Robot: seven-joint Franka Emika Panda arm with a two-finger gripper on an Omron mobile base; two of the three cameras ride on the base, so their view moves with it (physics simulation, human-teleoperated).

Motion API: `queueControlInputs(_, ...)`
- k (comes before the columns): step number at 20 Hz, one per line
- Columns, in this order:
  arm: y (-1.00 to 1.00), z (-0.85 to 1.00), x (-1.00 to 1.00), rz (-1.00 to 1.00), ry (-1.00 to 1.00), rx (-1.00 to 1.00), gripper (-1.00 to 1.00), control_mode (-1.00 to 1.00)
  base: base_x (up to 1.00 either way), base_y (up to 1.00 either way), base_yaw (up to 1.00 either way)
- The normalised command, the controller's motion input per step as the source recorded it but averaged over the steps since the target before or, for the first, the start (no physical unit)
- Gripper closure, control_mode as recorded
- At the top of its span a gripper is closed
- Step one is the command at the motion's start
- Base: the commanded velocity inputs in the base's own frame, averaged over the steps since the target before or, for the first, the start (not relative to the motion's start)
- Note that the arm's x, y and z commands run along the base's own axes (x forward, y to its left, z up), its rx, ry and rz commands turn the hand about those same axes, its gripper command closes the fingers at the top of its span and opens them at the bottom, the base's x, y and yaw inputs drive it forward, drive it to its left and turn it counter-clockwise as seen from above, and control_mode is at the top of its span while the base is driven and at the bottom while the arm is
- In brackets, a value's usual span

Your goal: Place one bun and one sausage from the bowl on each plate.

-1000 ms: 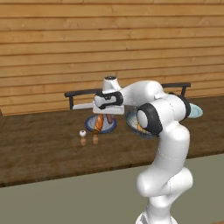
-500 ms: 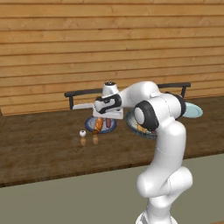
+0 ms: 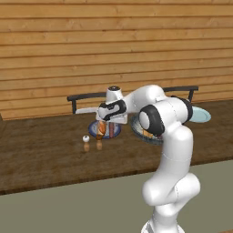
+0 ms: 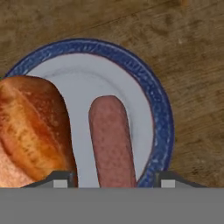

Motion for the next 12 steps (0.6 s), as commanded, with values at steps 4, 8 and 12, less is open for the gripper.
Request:
queueControlInputs(4,-0.07,0.81,-0.28,0.0,-0.16,0.05,-1.0,-1.0,0.0,0.0,0.0)
queueControlInputs(8,-0.38,1.0,-0.85,0.0,-0.17,0.09,-1.0,-1.0,0.0,0.0,0.0)
queueControlInputs(12,-0.66,1.0,-1.0,0.0,-0.16,0.1,-1.0,-1.0,0.0,0.0,0.0)
